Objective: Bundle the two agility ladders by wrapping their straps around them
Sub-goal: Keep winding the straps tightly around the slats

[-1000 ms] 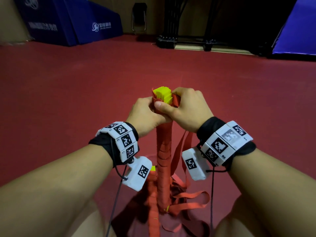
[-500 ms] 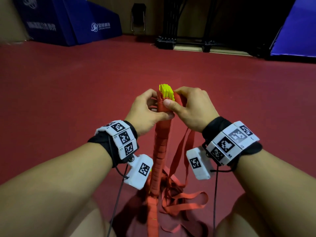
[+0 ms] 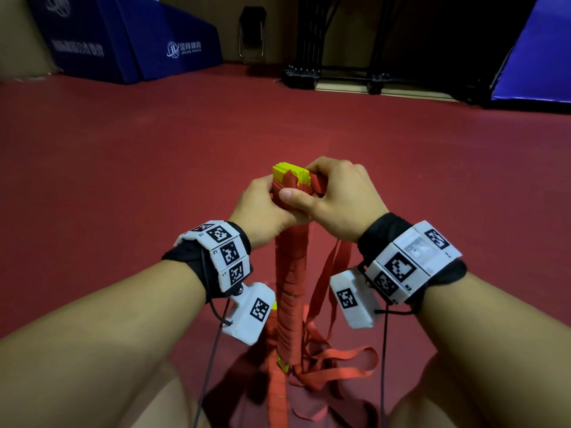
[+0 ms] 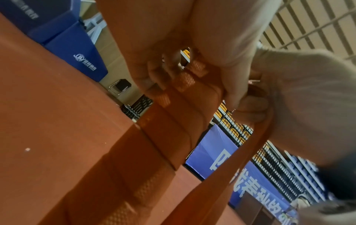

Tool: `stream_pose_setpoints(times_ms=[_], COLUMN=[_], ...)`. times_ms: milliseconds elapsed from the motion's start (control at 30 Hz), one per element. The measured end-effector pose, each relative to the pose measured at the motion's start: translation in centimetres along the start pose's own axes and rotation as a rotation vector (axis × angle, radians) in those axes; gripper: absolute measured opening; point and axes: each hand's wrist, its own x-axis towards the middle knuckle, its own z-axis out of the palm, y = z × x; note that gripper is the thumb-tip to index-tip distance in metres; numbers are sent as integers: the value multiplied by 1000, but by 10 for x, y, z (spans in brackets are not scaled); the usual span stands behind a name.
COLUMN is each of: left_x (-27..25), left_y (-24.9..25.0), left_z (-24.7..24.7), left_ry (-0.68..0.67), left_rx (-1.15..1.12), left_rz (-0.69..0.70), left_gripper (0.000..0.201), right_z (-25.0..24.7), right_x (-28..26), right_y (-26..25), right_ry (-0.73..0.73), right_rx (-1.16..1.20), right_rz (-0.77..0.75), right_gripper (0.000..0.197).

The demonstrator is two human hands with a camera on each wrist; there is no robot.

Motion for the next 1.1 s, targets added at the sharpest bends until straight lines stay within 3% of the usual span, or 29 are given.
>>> stream_pose_setpoints(times_ms=[200,333,700,867,1100], left_x=[-1,1,0,-2,-2], left_y=[6,1,-2,-2,7], left_z=[5,2,3,1,7], left_ry=[-73,-66,113,144,-34], left_rx=[-57,-77,-64,5,-172], left_rz=[18,27,37,104,33], left_gripper=[49,31,33,48,34], right_z=[-6,-7,2,10,-2], right_x=[2,4,3,2,0], right_y=[11,16,9,2,6], right_ry=[22,68,114,117,108], right_rx=[22,6,-17,-63,31], right_rz=[40,64,111,107,44], right_gripper=[41,42,34,76,46])
